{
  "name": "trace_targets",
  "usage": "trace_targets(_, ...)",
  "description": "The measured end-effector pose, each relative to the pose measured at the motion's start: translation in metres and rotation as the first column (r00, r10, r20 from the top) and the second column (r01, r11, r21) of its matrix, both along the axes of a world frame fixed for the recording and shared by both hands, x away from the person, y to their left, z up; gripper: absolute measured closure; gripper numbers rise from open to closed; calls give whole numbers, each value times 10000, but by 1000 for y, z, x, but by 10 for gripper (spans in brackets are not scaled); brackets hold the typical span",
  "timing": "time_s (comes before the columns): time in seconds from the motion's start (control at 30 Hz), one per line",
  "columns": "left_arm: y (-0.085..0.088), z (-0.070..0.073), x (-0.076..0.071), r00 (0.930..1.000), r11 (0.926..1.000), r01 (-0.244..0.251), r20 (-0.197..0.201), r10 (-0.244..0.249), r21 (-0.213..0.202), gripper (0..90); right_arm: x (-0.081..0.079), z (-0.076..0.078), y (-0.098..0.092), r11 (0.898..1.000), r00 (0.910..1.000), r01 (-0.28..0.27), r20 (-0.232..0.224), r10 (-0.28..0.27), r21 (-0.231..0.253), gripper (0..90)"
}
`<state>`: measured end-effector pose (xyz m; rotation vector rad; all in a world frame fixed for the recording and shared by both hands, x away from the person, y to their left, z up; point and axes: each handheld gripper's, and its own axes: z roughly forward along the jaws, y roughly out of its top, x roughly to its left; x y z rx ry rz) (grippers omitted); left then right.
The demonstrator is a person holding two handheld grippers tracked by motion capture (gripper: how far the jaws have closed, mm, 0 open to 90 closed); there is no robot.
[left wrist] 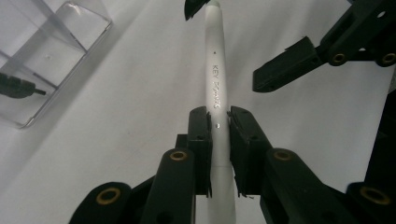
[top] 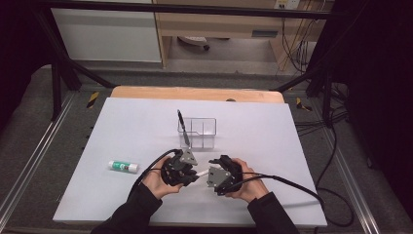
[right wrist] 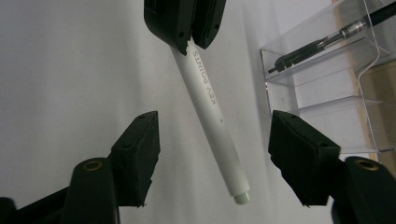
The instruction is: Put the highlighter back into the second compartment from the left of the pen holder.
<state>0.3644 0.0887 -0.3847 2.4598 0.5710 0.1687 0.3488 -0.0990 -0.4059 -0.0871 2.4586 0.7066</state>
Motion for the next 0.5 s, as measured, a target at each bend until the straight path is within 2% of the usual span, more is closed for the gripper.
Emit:
trace_targets(0.2, -10, 0, 1, 9999, 10000, 78, -65, -78, -54, 782, 0, 0, -2, 9960, 9957, -741, 526, 768, -507, 489)
trace_targets(0.3, -15, 0, 0, 9998, 9998, 180, -87, -181, -38, 782, -1, -1, -3, 9910, 9912, -1069, 691, 1126, -811, 542)
trace_targets(0.5, -22, 0, -2, 9995, 9996, 289, -117, -290, -18, 782, -4, -3, -3, 9819, 9828, -1534, 859, 1632, -1109, 642)
